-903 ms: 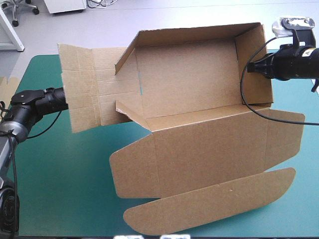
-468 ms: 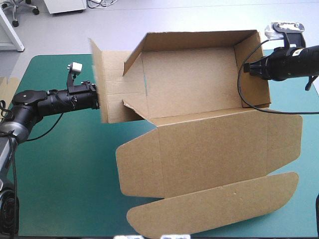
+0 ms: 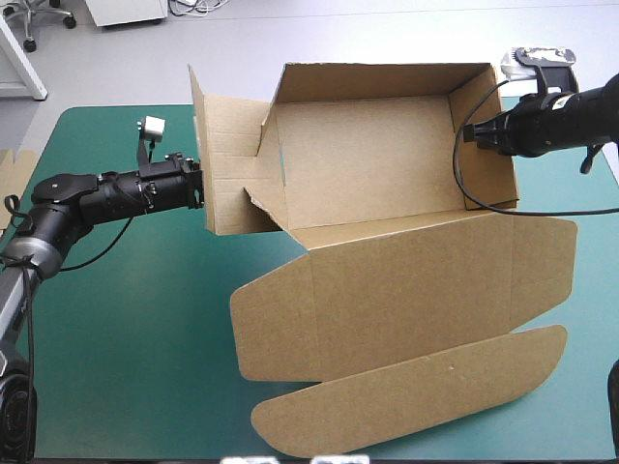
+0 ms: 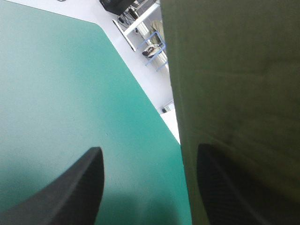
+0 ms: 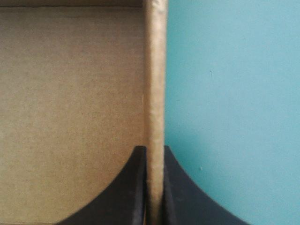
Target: Fold the box
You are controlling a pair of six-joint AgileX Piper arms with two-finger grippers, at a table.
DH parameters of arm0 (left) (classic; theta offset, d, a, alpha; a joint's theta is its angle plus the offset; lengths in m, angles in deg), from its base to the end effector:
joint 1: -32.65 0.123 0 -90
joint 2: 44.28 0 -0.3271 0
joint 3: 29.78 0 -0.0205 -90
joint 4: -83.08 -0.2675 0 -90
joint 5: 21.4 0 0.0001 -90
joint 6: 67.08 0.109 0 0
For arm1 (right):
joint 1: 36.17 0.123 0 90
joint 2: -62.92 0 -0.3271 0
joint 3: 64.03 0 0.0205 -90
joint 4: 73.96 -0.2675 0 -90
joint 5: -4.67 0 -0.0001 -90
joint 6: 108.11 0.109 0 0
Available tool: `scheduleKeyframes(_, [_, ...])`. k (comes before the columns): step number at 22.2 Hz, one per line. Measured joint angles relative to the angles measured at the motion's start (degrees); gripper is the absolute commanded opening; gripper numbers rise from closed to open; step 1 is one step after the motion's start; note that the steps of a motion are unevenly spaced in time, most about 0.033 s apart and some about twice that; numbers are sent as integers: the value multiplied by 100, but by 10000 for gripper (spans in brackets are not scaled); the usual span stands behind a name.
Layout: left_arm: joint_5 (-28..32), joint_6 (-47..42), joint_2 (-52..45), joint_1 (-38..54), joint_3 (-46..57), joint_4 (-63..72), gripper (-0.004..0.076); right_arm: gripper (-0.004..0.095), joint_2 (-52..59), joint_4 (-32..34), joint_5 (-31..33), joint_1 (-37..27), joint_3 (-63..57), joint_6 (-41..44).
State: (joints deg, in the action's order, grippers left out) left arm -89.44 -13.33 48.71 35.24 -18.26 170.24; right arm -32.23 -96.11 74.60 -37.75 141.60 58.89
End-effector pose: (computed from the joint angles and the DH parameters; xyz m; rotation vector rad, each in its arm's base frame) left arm 0.3235 -0.0865 0.3874 0.3044 1.9296 -1.4371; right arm 0.3419 0.0292 0.4858 -0.2377 2.3593 0.3796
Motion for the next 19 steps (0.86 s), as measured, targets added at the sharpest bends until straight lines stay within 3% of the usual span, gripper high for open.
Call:
scheduleKeyframes(9, [149, 64, 0, -475, 0, 277, 430, -3, 0, 173, -25, 0, 0, 17])
scheduleKeyframes(12, [800, 265, 0, -572, 0, 71, 430, -3, -95, 328, -42, 0, 0, 145])
scheduleKeyframes(19, [1081, 408, 0, -1010, 0, 27, 430, -3, -441, 466, -141, 11, -18, 192])
